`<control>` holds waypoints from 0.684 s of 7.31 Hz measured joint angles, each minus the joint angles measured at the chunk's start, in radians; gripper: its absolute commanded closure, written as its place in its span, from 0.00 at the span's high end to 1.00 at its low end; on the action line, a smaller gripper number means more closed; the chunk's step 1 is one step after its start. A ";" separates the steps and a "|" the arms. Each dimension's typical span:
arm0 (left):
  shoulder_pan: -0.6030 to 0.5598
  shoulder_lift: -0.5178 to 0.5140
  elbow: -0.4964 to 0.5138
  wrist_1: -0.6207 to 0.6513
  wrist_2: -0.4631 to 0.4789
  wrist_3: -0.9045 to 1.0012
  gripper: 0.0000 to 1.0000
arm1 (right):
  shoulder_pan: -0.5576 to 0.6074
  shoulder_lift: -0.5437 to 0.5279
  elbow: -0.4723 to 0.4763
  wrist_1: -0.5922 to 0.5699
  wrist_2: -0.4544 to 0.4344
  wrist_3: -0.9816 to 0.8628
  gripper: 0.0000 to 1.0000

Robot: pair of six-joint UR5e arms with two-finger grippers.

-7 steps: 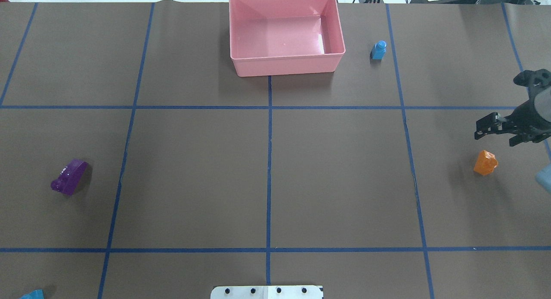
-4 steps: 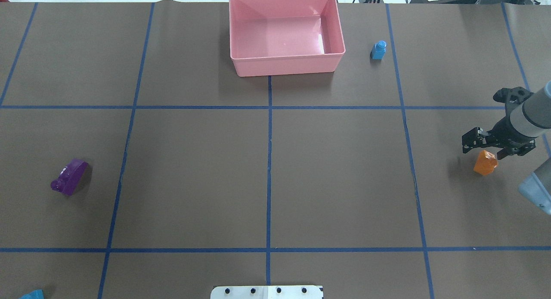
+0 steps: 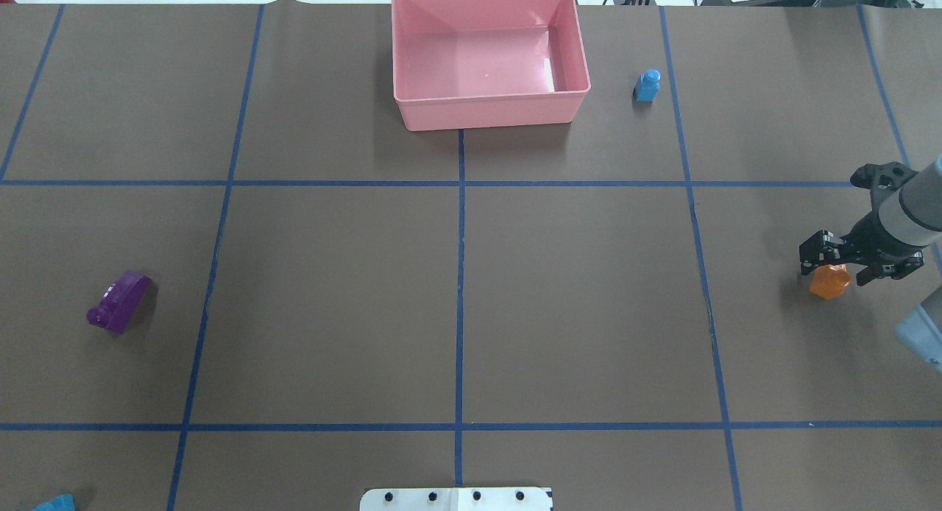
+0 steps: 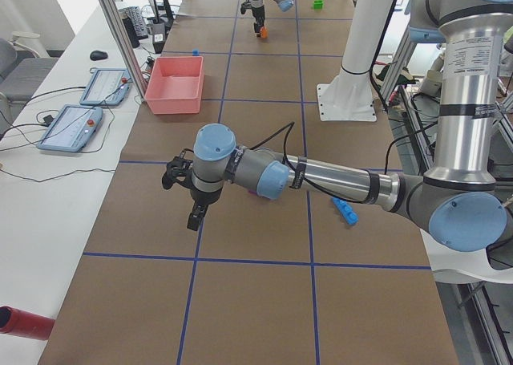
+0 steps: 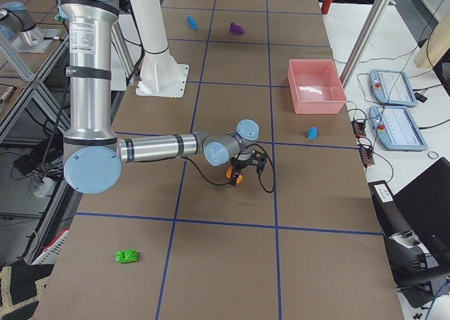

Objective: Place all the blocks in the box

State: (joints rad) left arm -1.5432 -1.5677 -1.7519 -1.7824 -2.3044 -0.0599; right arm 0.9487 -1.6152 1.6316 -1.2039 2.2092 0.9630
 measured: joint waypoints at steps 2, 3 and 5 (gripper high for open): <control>0.000 0.000 -0.012 0.001 -0.001 -0.001 1.00 | 0.001 -0.001 0.004 -0.001 0.010 0.012 0.00; 0.003 -0.001 -0.021 0.003 0.000 -0.011 1.00 | 0.003 -0.001 0.020 -0.004 0.022 0.013 0.00; 0.043 -0.012 -0.033 0.003 -0.038 -0.123 1.00 | 0.021 -0.001 0.066 -0.012 0.031 0.011 0.00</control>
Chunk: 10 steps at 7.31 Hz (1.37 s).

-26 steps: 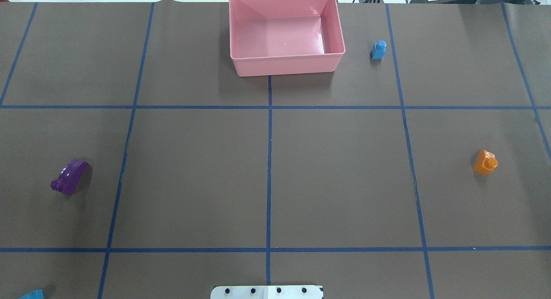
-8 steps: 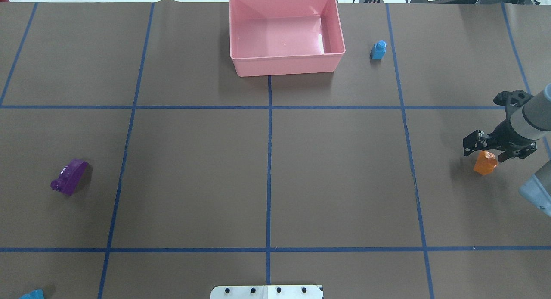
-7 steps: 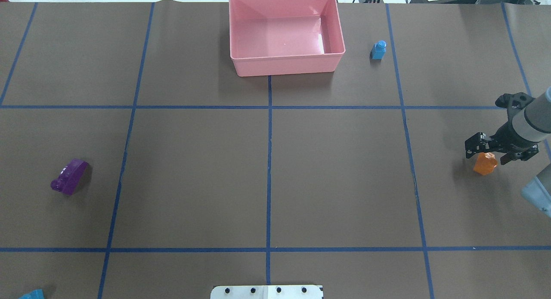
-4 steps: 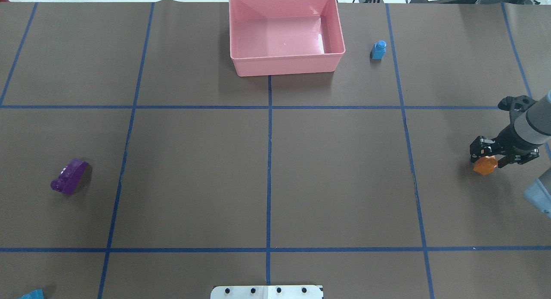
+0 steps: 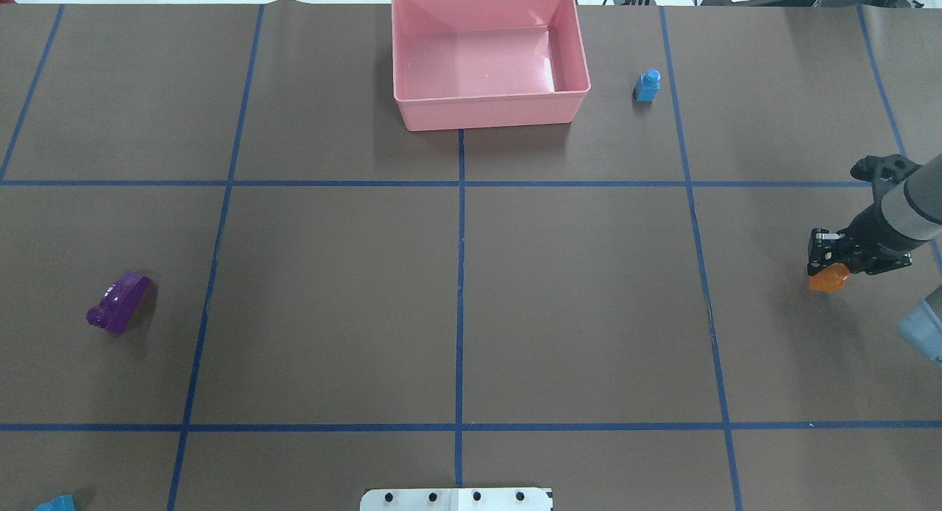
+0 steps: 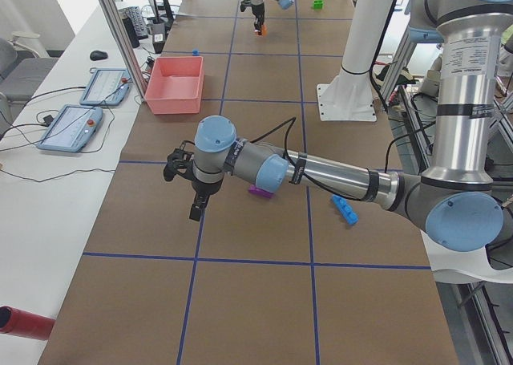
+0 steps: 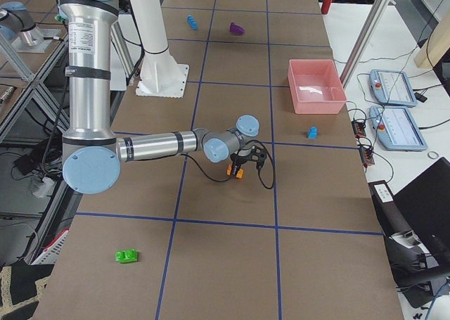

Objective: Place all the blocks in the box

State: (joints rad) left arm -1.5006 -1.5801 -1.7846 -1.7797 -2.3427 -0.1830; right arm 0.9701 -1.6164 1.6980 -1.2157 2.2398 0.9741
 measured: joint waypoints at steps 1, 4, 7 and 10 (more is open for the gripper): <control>0.053 -0.016 -0.014 0.001 -0.016 -0.092 0.98 | 0.029 0.006 0.024 0.000 0.000 -0.008 0.00; 0.271 0.012 -0.102 -0.044 0.057 -0.316 0.97 | 0.116 0.101 0.082 -0.002 0.001 -0.030 0.00; 0.556 0.132 -0.113 -0.310 0.268 -0.549 1.00 | 0.155 0.336 0.079 -0.134 -0.003 -0.027 0.00; 0.715 0.158 -0.012 -0.481 0.399 -0.615 1.00 | 0.154 0.614 0.028 -0.360 -0.013 -0.020 0.00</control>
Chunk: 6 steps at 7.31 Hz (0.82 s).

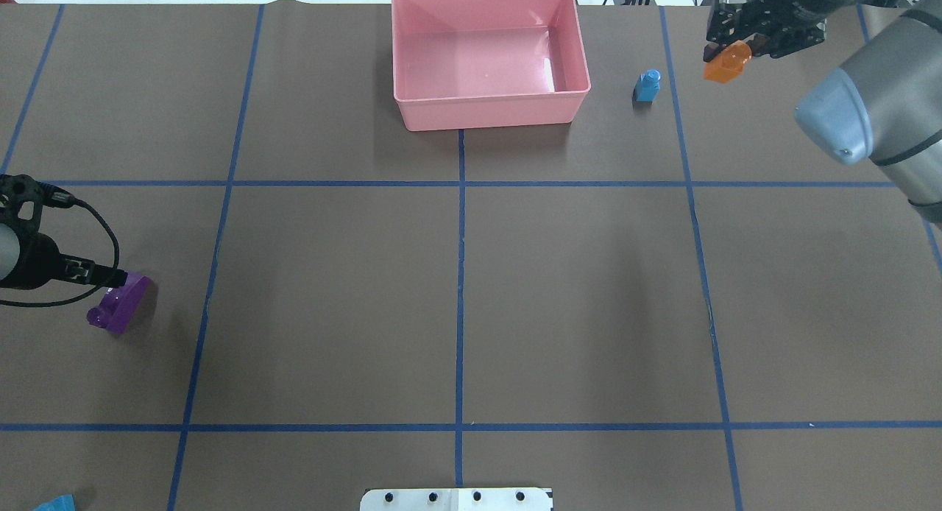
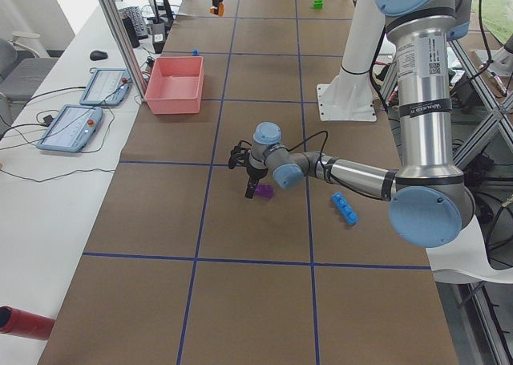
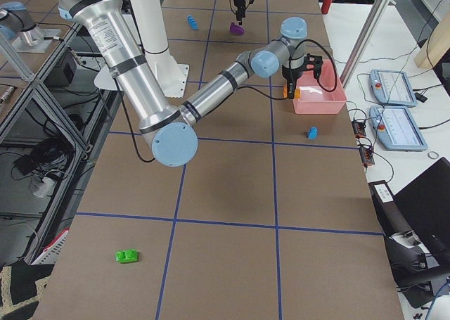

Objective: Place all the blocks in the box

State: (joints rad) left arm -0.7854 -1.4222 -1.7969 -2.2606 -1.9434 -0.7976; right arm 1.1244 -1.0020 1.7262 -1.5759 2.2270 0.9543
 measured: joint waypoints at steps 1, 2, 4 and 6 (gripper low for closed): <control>0.020 0.001 0.018 -0.031 0.005 -0.027 0.99 | -0.003 0.064 -0.047 -0.015 -0.002 0.001 0.00; 0.038 0.001 0.026 -0.044 0.007 -0.043 0.87 | -0.010 0.119 -0.101 -0.017 -0.004 0.002 0.00; 0.069 0.005 0.029 -0.049 0.005 -0.054 0.00 | -0.034 0.214 -0.205 -0.012 -0.023 0.002 0.00; 0.075 0.023 0.026 -0.047 0.000 -0.052 0.00 | -0.070 0.290 -0.325 0.053 -0.068 -0.001 0.00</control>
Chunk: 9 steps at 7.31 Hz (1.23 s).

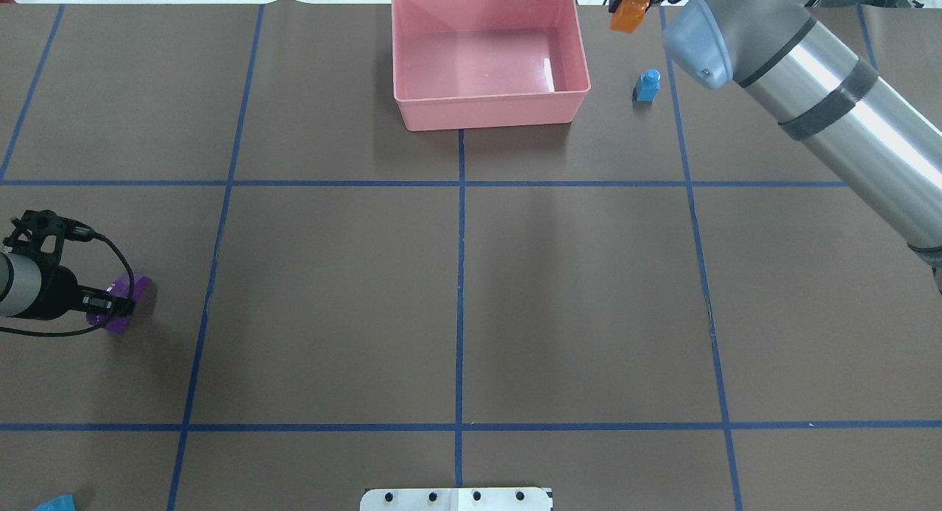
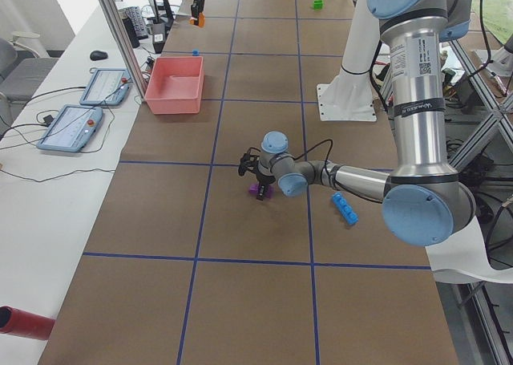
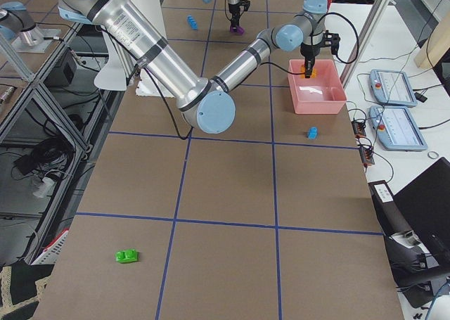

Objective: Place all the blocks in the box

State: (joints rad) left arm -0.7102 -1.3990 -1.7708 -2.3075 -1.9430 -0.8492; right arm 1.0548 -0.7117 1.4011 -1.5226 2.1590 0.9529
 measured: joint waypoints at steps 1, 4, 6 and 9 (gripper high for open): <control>-0.001 0.010 -0.013 0.001 -0.015 0.000 0.00 | -0.017 0.041 -0.095 0.085 -0.031 0.001 0.00; -0.028 0.072 -0.124 0.006 -0.144 -0.006 0.00 | -0.077 0.167 -0.391 0.378 -0.132 0.004 0.61; -0.124 0.038 -0.159 0.039 -0.245 -0.007 0.00 | -0.129 0.221 -0.521 0.524 -0.216 0.009 1.00; -0.287 -0.336 -0.162 0.371 -0.325 -0.021 0.00 | -0.153 0.234 -0.534 0.474 -0.227 0.022 1.00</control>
State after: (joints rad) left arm -0.9971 -1.7349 -1.9332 -1.9364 -2.2682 -0.8701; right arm 0.9014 -0.4781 0.8676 -1.0491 1.9318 0.9753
